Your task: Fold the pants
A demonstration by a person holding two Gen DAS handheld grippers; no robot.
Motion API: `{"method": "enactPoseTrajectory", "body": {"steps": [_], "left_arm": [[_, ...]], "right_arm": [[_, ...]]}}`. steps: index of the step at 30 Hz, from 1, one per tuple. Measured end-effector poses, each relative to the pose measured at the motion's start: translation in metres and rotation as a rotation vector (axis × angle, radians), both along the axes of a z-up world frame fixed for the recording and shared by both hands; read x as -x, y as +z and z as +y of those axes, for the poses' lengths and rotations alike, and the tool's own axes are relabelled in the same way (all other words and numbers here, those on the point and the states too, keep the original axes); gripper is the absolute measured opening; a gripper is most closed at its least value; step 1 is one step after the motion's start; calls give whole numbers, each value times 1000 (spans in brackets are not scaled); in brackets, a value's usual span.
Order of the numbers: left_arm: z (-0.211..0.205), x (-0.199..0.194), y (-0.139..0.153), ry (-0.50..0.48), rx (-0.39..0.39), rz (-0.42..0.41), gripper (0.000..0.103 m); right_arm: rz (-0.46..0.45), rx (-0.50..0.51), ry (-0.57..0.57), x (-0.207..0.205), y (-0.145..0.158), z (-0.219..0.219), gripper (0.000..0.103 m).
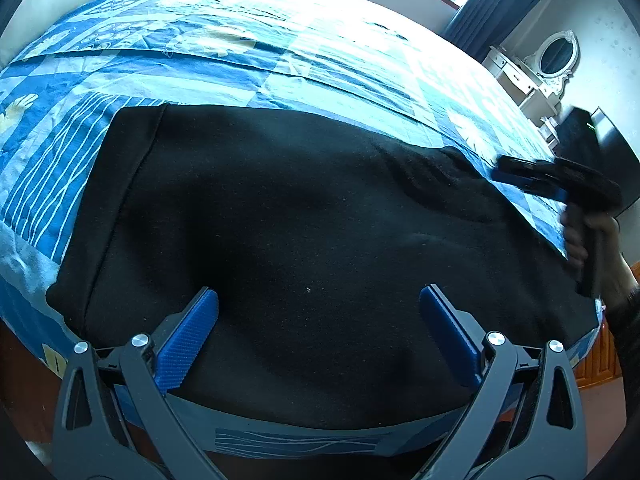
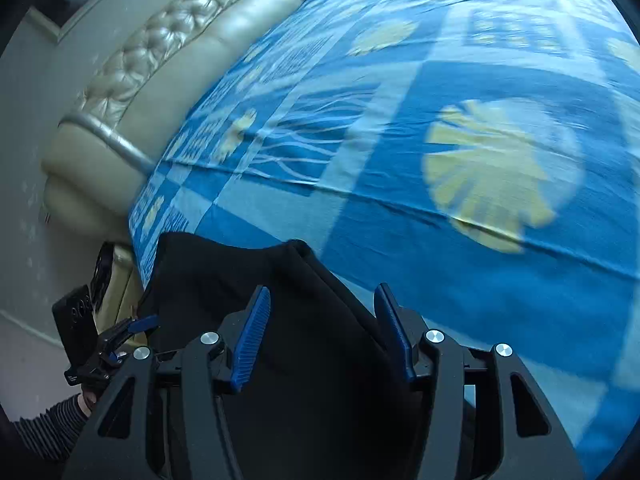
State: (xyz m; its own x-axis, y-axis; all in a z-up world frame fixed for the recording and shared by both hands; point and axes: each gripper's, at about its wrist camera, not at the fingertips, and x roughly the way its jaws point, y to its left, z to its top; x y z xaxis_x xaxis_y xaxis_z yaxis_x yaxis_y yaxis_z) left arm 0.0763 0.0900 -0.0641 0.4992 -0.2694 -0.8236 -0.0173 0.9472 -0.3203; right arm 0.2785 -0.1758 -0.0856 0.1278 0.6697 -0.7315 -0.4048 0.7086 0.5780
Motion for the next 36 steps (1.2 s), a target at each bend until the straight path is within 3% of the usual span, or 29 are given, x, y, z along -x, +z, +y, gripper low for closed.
{"method": "enactPoseTrajectory", "body": {"steps": [4, 5, 6, 7, 10, 14, 20, 25, 30, 34, 36], "left_arm": [[3, 0, 0, -4, 21, 0, 100], [3, 0, -1, -5, 23, 1, 100], [3, 0, -1, -6, 24, 1, 100], [3, 0, -1, -6, 26, 1, 100], [4, -1, -1, -5, 33, -2, 100], [3, 0, -1, -13, 24, -9, 100], [-2, 2, -3, -40, -27, -23, 100], [-5, 3, -4, -56, -61, -29, 100], [-3, 3, -4, -60, -54, -25, 100], [-3, 3, -4, -65, -58, -24, 100], [-4, 2, -4, -65, -64, -22, 100]], "right_arm": [[29, 40, 53, -9, -16, 20, 55], [22, 30, 63, -9, -15, 20, 50], [43, -1, 97, -10, -16, 25, 14], [49, 7, 107, -10, -16, 26, 11], [2, 66, 117, -10, -11, 38, 10], [15, 65, 73, -18, -18, 34, 10], [45, 15, 39, -22, -27, 26, 10], [46, -33, -40, -21, -18, 9, 17], [-5, -96, -220, -5, 12, -57, 22], [-60, -112, -377, 32, 38, -141, 43], [-78, -127, -473, 56, 49, -192, 44]]}}
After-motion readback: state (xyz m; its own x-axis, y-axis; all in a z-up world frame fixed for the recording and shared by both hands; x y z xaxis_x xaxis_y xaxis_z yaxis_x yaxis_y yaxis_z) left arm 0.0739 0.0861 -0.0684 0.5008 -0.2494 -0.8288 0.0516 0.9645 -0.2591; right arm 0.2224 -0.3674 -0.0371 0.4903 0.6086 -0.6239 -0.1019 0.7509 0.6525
